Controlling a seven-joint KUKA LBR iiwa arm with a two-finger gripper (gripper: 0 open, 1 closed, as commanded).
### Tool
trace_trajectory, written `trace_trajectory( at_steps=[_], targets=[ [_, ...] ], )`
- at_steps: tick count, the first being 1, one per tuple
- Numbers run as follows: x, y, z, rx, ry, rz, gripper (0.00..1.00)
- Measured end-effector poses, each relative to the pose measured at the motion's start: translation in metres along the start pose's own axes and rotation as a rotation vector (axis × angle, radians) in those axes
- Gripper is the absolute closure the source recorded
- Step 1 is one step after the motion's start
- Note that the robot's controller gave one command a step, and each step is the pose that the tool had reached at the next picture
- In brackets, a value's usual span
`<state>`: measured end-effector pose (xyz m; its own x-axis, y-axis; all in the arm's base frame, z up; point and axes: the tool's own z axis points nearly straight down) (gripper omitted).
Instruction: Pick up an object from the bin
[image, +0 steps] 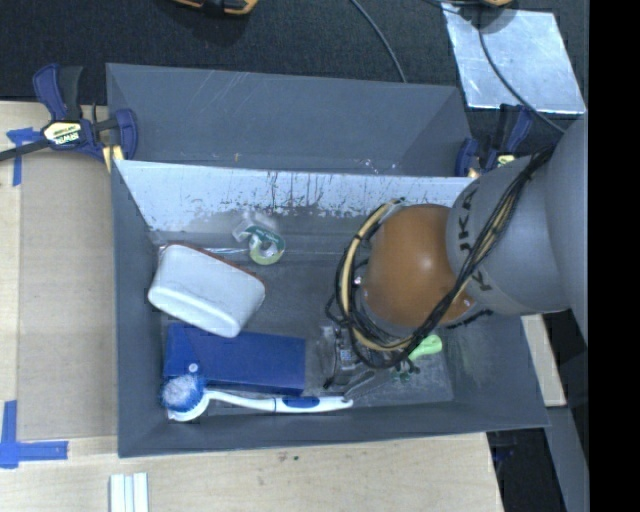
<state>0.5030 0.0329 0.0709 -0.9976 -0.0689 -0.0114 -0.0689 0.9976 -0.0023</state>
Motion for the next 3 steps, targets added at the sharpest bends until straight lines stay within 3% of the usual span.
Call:
trace_trajectory(
  at_steps=[1,2,3],
  targets=[
    [-0.019,0.029,-0.066,0.000,-0.004,0.197,1.00],
    [-0.020,0.073,-0.003,0.001,-0.014,-0.008,1.00],
    [-0.007,0.000,-0.004,-0.011,-0.028,0.311,1.00]
  ],
)
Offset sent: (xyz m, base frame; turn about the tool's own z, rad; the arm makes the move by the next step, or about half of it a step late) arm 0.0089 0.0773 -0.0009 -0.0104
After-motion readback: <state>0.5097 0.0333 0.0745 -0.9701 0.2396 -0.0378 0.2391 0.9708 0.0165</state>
